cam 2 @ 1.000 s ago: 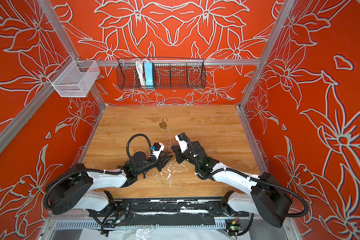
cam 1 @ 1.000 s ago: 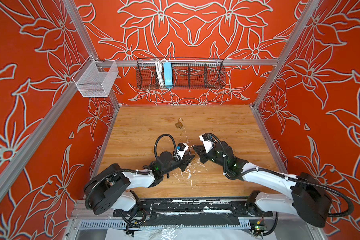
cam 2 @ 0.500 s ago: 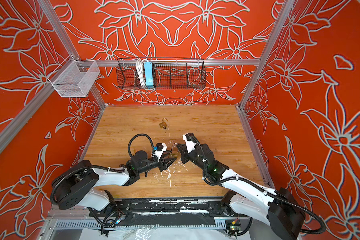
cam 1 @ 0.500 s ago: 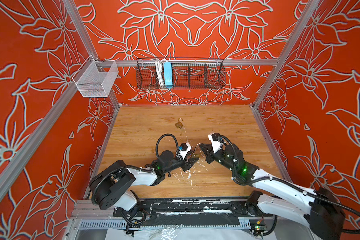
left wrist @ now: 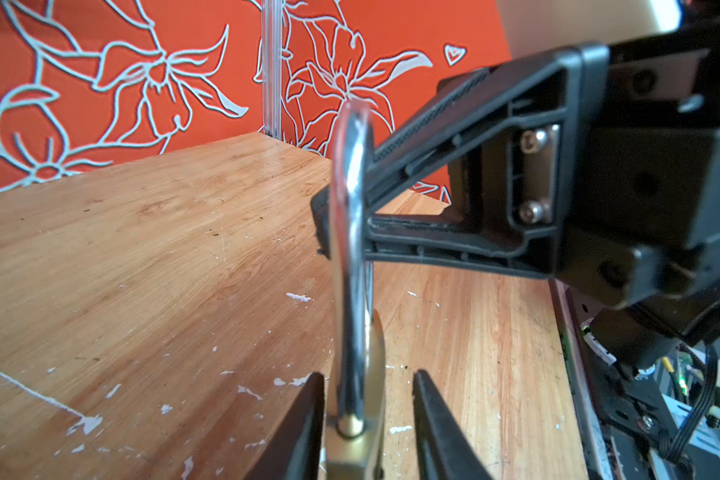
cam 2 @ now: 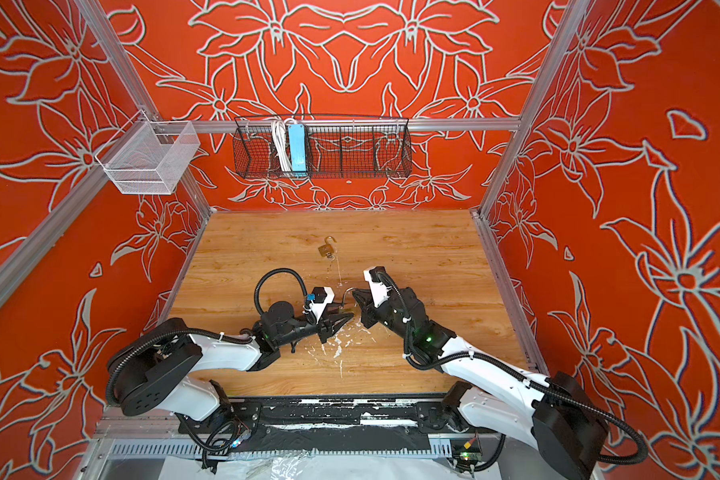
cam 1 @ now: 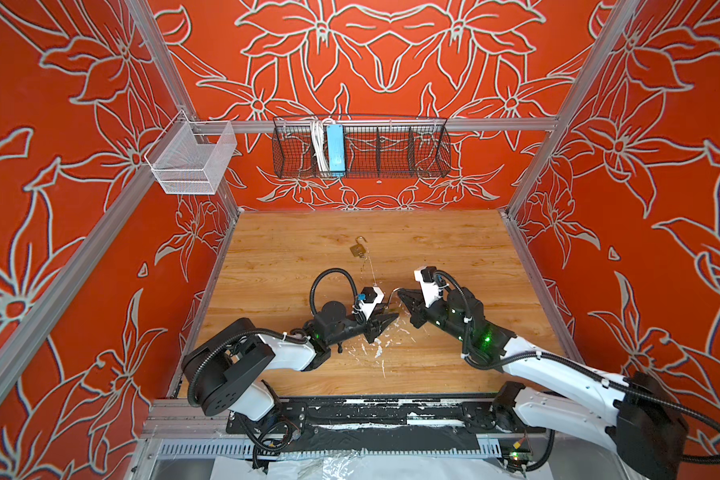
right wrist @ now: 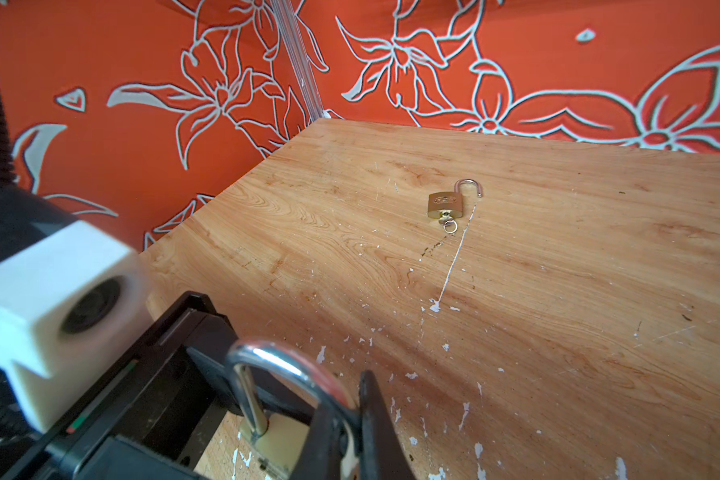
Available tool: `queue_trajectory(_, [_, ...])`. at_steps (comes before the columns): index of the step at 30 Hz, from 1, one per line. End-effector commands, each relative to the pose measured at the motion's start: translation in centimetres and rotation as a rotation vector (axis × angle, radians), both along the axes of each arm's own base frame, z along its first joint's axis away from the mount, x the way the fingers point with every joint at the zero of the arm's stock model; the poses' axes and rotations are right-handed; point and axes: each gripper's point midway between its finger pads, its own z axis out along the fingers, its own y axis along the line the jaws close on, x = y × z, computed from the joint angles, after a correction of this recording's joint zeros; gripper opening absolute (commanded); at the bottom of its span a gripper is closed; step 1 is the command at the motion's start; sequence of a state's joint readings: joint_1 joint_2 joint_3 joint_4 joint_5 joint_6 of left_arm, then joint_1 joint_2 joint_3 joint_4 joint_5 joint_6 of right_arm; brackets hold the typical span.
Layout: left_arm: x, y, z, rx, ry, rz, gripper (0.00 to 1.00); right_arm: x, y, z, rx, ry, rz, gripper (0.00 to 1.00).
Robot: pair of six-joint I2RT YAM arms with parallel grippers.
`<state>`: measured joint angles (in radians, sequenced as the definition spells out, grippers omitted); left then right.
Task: Unlock with the key
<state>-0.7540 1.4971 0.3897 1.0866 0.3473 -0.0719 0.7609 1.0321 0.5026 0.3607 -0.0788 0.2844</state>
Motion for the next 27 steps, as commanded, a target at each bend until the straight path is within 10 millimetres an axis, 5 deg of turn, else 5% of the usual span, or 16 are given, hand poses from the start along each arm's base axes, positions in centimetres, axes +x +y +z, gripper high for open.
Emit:
queue_trajectory(1, [-0.2,-0.6,1.0,-0.01,-0.025,-0.028,0.27,0.0,0.3,2.7,0.087,-0.067,0.008,0.0])
queue_trajectory(5, [-0.3,-0.8,0.9,-0.009,-0.024,-0.044,0.0,0.1,0.1,2.7,0.082,-0.069,0.0,0.0])
queue_trajectory(11, [-0.5,-0.6,1.3,-0.012,-0.025,-0.046,0.0,0.3,-0.3,2.5,0.068,-0.073,-0.023,0.0])
queue_trajectory(12, [-0.4,-0.5,1.5,-0.012,-0.024,-0.035,0.0,0.4,-0.5,2.3,0.06,-0.075,-0.037,0.08])
queue_trajectory(15, [0.4,0.5,2.2,-0.011,-0.019,0.045,0.0,1.1,-1.6,1.9,0.034,-0.075,-0.105,0.66])
queue_trajectory(18, [2.5,2.8,2.6,-0.003,0.054,0.228,0.0,1.8,-3.1,1.5,0.0,-0.067,-0.199,0.93])
queue_trajectory(22, [5.3,7.4,3.8,-0.055,0.217,0.453,0.0,2.3,-4.7,1.2,-0.033,-0.07,-0.286,0.98])
queue_trajectory(27, [5.8,12.3,4.8,-0.242,0.333,0.607,0.0,2.6,-4.4,0.5,-0.066,-0.074,-0.275,0.98])
